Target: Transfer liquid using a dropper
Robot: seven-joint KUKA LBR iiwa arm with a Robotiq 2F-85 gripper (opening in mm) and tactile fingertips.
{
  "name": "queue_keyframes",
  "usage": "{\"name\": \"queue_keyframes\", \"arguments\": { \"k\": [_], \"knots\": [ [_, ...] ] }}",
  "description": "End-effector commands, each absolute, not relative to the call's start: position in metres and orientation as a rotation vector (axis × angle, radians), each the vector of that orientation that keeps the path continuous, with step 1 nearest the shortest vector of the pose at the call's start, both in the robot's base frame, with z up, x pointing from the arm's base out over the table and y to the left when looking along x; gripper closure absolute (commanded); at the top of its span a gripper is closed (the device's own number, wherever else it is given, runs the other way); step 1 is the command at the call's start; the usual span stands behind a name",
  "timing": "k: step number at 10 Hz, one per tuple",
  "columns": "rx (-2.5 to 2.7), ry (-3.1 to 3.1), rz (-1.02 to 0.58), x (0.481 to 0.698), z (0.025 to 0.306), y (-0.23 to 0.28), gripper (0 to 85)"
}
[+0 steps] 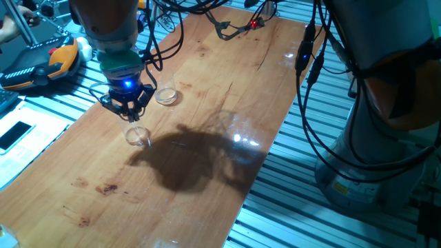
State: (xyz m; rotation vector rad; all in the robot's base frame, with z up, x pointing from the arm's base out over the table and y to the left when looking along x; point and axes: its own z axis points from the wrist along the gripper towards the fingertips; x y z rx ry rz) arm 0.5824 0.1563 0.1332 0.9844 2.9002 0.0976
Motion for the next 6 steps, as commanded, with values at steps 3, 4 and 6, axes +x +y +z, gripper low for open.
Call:
{"name": "queue_keyframes", "arguments": {
  "k": [3,4,6],
  "knots": [
    [0.992,2.895,0.092,0.5822,0.1334,0.1565,67.3],
    [0.994,2.894,0.090,0.5820,0.1335,0.1565,66.7],
    [0.994,2.893,0.088,0.5819,0.1337,0.1565,64.7]
  ]
}}
